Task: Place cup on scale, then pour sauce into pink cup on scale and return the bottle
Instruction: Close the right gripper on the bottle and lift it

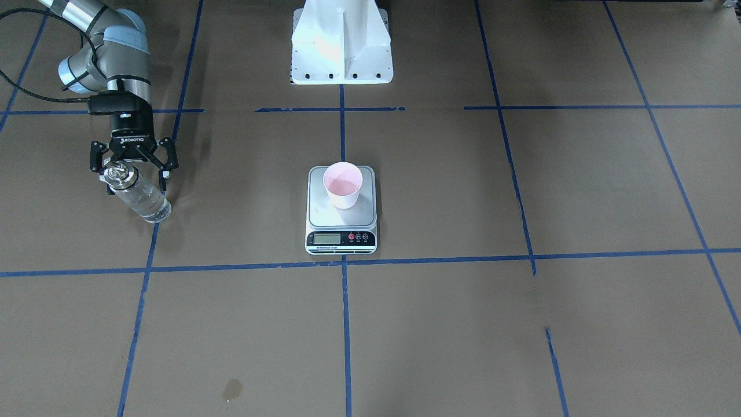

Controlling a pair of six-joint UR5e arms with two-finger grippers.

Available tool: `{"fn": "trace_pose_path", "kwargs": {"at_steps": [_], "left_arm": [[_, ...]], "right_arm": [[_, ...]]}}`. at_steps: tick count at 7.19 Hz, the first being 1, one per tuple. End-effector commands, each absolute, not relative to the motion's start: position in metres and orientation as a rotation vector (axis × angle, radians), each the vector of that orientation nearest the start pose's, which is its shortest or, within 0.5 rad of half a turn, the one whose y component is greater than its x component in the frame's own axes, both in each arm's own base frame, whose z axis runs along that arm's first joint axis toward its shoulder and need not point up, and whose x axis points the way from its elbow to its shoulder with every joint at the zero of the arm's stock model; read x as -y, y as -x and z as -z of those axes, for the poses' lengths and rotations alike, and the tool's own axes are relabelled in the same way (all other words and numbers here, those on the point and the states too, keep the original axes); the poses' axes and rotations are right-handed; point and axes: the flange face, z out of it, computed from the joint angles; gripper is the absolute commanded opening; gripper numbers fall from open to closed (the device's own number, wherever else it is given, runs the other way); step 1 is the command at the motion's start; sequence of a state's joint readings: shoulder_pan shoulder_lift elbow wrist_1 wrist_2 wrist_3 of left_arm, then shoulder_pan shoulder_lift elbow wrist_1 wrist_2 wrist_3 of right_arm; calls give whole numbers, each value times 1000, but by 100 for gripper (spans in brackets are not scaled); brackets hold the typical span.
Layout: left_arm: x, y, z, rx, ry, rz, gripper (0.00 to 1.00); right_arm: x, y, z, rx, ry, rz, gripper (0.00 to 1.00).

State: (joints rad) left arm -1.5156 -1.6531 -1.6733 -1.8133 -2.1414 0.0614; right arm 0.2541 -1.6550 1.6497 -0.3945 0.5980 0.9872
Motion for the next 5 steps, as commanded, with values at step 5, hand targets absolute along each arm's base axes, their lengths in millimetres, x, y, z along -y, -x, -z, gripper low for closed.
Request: {"fn": "trace_pose_path", "kwargs": {"at_steps": [5], "left_arm": [[551,49,-545,-562,-424,-234,100]], "right_arm": [[327,380,-520,623,-1201,-297,100]]}}
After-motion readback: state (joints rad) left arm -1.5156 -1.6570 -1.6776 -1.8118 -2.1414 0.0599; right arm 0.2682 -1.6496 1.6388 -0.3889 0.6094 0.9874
